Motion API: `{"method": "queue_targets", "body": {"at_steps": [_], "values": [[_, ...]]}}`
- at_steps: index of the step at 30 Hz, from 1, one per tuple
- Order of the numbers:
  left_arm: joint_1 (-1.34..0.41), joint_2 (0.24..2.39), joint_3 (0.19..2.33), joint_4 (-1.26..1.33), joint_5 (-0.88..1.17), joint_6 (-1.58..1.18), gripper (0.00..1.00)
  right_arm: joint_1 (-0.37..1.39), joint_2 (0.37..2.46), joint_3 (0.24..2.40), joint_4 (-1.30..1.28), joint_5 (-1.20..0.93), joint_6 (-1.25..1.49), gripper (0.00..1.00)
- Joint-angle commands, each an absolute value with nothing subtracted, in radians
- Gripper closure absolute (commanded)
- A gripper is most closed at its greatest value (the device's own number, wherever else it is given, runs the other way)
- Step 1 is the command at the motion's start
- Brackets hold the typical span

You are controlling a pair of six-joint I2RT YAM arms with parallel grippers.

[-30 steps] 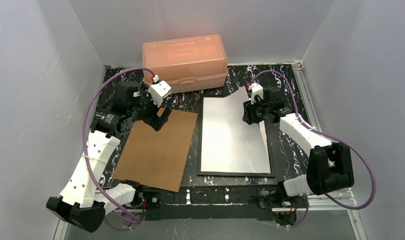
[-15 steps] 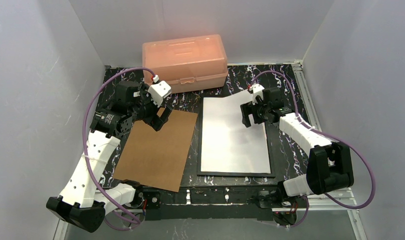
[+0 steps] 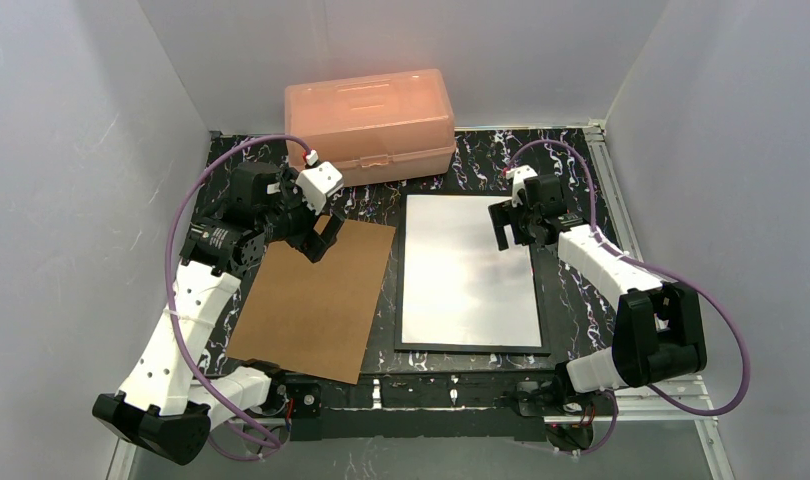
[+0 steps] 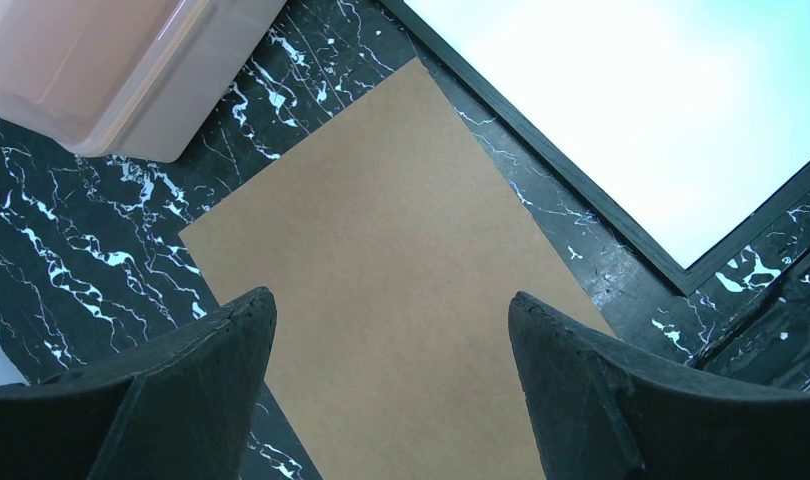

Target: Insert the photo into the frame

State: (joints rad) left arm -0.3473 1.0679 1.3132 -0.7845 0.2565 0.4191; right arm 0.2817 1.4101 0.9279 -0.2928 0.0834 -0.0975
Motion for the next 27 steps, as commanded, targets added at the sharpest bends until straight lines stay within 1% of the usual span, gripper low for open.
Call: {"method": "queue_targets", "body": {"at_steps": [1,4,7,9,11,12,13,15,16,19,20,22,24,26,27], "values": [[-0.349,1.055,1.313,-0.796,0.277,0.422,0.16,0.278,1.394,0.937,-0.223,0.143,-0.063,0.01],[-0.348,1.06,1.315,-0.799,0.274,0.422,0.16,0.278,1.387,0.929,-0.199,0.141,-0.033,0.02],[-0.349,1.068,1.315,-0.803,0.256,0.42,0.16,0.278,1.376,0.931,-0.19,0.061,0.014,0.08],[-0.347,1.077,1.312,-0.806,0.237,0.426,0.16,0.278,1.359,0.928,-0.198,0.016,0.057,0.14],[-0.347,1.081,1.305,-0.807,0.227,0.432,0.16,0.278,1.335,0.917,-0.23,0.013,0.109,0.22],[-0.347,1.081,1.303,-0.807,0.228,0.434,0.16,0.278,1.316,0.908,-0.259,0.037,0.144,0.27],[-0.347,1.081,1.302,-0.806,0.229,0.434,0.16,0.279,1.292,0.89,-0.287,0.05,0.192,0.37],[-0.347,1.085,1.296,-0.801,0.231,0.436,0.16,0.279,1.226,0.828,-0.329,0.012,0.305,0.51],[-0.348,1.089,1.294,-0.799,0.231,0.434,0.16,0.279,1.195,0.802,-0.354,0.017,0.356,0.61],[-0.347,1.11,1.292,-0.8,0.236,0.421,0.15,0.279,1.108,0.735,-0.509,0.042,0.455,0.77],[-0.346,1.115,1.29,-0.801,0.237,0.418,0.15,0.279,1.08,0.71,-0.539,0.032,0.484,0.81],[-0.339,1.133,1.29,-0.802,0.242,0.413,0.15,0.282,1.028,0.661,-0.58,0.009,0.524,0.84],[-0.318,1.166,1.299,-0.812,0.252,0.406,0.14,0.297,0.975,0.621,-0.584,-0.029,0.548,0.84],[-0.265,1.206,1.315,-0.825,0.293,0.389,0.14,0.329,0.955,0.629,-0.573,-0.021,0.569,0.8],[-0.225,1.229,1.329,-0.836,0.323,0.384,0.14,0.358,0.96,0.648,-0.561,-0.015,0.587,0.75]]}}
